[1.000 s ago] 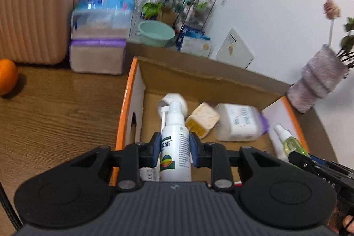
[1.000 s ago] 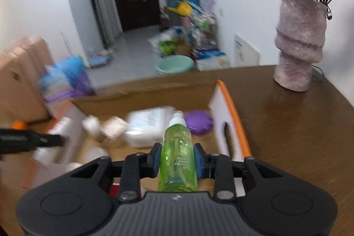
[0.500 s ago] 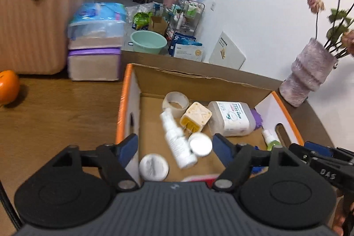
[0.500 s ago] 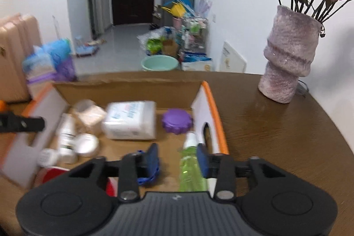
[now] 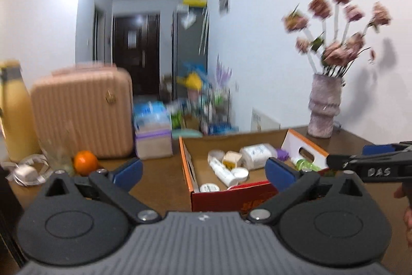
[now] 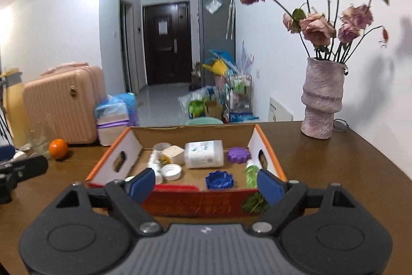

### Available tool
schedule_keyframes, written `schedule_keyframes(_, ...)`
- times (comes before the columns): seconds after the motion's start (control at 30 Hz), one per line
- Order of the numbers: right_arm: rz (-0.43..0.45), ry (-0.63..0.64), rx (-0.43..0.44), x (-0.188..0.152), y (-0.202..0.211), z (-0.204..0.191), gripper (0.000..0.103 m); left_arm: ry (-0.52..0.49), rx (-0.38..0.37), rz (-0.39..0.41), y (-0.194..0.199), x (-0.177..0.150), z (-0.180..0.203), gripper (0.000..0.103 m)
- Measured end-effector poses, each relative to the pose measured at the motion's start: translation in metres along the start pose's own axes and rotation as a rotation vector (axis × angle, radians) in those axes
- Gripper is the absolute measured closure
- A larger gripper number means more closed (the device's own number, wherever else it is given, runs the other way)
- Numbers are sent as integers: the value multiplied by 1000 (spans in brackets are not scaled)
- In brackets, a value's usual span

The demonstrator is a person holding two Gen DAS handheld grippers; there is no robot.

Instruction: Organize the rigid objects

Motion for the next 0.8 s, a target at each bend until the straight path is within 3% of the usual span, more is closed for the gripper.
schedule_keyframes(0.27, 217, -44, -17, -53, 87, -7, 13, -10, 3, 157, 93, -34, 19, 0)
schedule_keyframes(0.43, 302, -85, -30, -81, 134, -4, 9, 16, 17, 187, 129, -54, 25, 0)
schedule_keyframes(0.7, 320, -88, -39, -108, 188, 7, 5, 22, 75, 212, 176, -73, 39, 0)
schedule_keyframes(0.8, 320, -89, -38, -118, 209, 10, 4, 9, 64, 210, 194, -76, 48, 0)
Point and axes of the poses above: each gripper's, at about its wrist camera, not at the fingertips, and y roughly against the way its jaws point, z to its right, x to its top, the point moved 1 cm from there along -y, roughly the way its jaws point, and after that the axes turned 8 degrees about -x, right-handed, at the moved point
